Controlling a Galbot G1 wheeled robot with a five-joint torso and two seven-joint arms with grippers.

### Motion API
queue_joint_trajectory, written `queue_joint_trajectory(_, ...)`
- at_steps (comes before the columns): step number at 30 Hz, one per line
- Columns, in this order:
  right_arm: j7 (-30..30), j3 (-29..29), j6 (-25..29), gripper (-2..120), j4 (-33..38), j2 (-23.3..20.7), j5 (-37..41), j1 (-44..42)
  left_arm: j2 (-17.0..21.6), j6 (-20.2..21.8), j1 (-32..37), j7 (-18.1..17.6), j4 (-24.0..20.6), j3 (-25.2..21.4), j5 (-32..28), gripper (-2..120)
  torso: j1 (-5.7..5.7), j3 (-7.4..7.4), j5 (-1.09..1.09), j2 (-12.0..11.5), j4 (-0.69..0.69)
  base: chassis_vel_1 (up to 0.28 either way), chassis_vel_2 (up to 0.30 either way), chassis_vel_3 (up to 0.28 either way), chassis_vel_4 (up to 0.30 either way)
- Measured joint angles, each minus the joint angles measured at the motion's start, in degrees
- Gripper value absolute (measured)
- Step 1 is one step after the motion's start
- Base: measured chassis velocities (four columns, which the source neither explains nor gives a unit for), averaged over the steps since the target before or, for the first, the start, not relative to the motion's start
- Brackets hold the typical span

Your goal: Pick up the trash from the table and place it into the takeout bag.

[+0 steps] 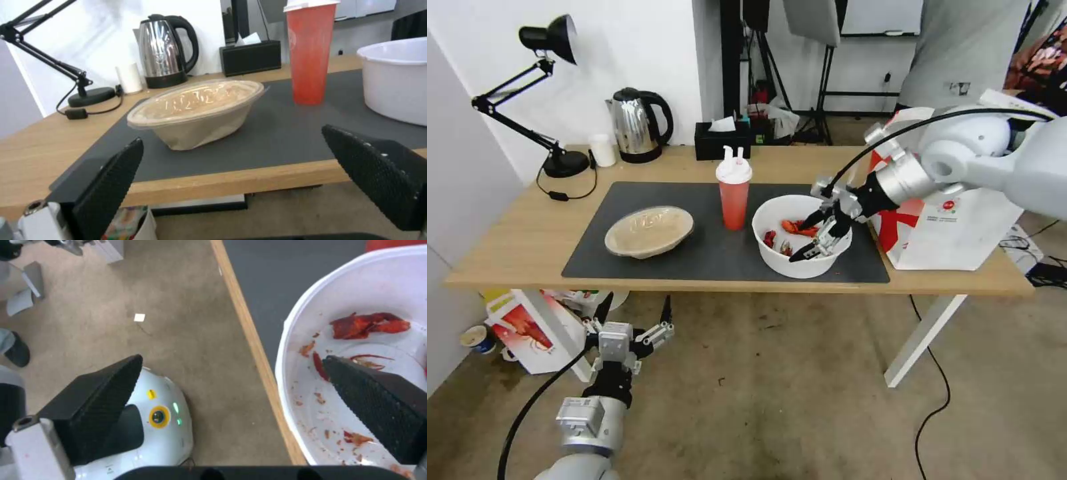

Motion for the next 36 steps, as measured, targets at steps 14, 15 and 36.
queue_joint_trajectory(14,-0.6,1.4,-0.2,100,-3.0,2.9,-1.5,-3.0,0.0,0.0,0.0,0.0,0.0,0.0,0.0,100,0.00,0.00,0.01,0.0,0.00,0.000,0.000,0.000,0.000)
queue_joint_trajectory(15,-0.8,1.4,-0.3,100,-3.2,3.0,-1.8,-3.1,0.0,0.0,0.0,0.0,0.0,0.0,0.0,100,0.00,0.00,0.01,0.0,-0.01,0.000,0.000,0.000,0.000)
queue_joint_trajectory(36,-2.5,1.0,-0.6,100,-6.5,5.3,-5.2,-5.9,0.0,0.0,0.0,0.0,0.0,0.0,0.0,100,0.00,0.00,0.01,0.0,-0.01,0.000,0.000,0.000,0.000)
